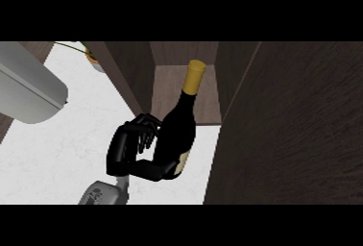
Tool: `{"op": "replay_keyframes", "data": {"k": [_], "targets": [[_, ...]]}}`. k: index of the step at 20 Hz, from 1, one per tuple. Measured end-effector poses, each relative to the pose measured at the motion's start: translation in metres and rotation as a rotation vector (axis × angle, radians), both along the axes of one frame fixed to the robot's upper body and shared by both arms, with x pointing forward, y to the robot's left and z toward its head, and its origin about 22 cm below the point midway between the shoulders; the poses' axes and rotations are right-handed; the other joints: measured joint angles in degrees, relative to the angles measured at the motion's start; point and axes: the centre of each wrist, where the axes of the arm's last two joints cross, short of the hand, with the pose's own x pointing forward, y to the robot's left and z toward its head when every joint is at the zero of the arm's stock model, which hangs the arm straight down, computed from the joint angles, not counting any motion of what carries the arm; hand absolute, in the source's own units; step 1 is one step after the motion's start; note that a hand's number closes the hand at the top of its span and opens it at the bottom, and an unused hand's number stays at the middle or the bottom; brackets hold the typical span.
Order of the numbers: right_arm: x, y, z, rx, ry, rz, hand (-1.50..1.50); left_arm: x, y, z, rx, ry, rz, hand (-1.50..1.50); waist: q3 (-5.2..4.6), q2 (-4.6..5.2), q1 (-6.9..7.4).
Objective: Pick up the wine, place it into the cabinet and close the cabinet
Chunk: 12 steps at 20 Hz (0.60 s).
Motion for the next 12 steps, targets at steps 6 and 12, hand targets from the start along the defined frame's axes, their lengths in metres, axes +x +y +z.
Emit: {"op": "replay_keyframes", "data": {"k": [6, 12], "targets": [[0.001, -0.005, -0.002, -0.019, -0.007, -0.014, -1.5, 0.026, -0.004, 0.007, 0.043, -0.01, 0.004, 1.5, 0.01, 0.09, -0.05], [0.002, -0.006, -0.002, -0.016, -0.012, -0.013, -1.5, 0.053, -0.018, 0.009, 0.067, 0.017, 0.0, 1.5, 0.0, 0.21, -0.33]]}}
